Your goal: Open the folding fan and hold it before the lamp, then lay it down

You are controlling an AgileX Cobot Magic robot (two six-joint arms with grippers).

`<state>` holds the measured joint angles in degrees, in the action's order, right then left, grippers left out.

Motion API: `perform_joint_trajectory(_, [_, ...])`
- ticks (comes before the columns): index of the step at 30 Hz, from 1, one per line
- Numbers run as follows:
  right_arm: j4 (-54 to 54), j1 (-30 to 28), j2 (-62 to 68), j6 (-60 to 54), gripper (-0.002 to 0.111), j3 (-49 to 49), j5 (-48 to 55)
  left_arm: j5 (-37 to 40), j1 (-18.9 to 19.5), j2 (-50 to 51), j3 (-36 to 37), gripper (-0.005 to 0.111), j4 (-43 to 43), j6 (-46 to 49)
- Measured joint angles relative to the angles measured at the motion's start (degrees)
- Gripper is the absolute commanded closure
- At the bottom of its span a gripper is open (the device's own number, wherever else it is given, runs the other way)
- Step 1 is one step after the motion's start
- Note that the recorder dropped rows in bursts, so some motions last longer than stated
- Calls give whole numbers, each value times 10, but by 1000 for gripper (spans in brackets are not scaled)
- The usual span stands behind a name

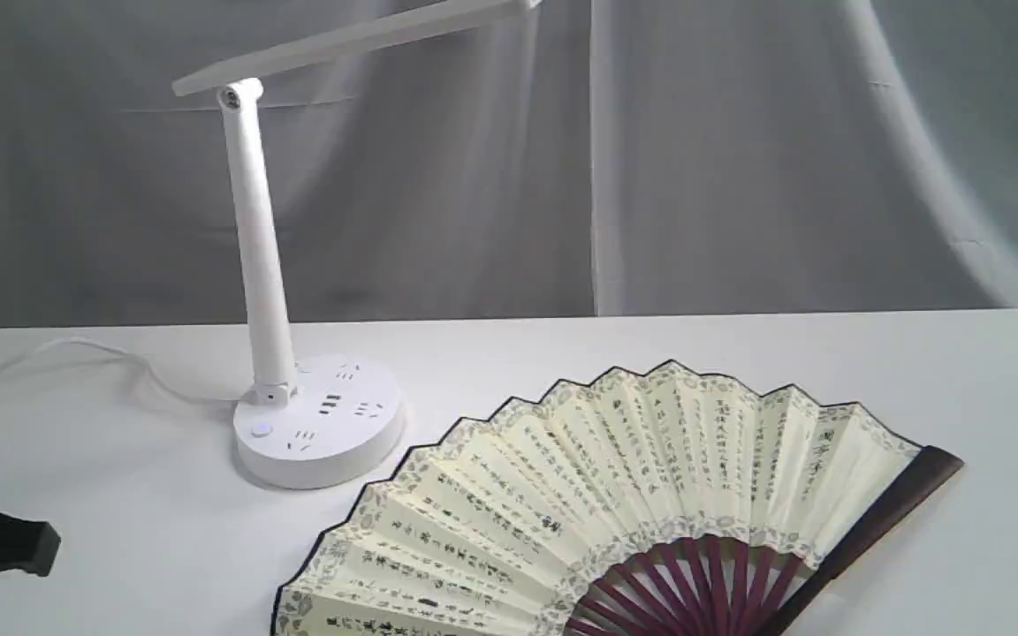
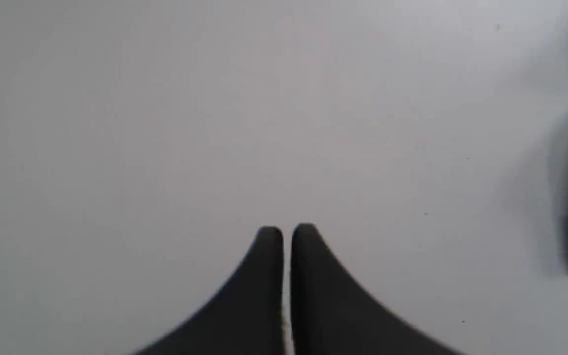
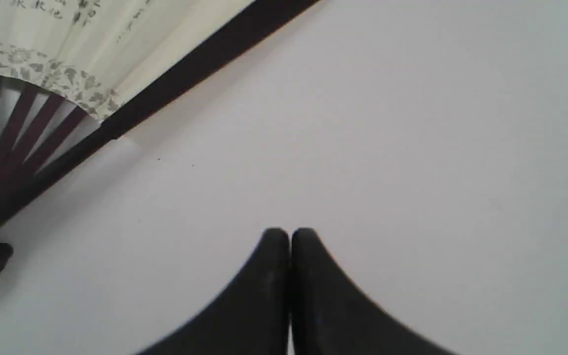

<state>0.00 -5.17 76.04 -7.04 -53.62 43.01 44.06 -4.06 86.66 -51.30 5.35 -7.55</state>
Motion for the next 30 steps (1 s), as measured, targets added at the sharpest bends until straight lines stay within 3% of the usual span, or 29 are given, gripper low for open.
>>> perform_joint_trajectory(9, [21,0,-6,-24,108,15,-13,-11,-2,-12,0,107,-3,2])
perform_joint_trajectory(19, [35,0,-13,-25,108,15,-2,-17,-2,-104,12,107,-3,3])
perform_joint_trajectory(30, [42,0,-110,-25,108,15,15,-22,-2,-213,51,107,-9,3])
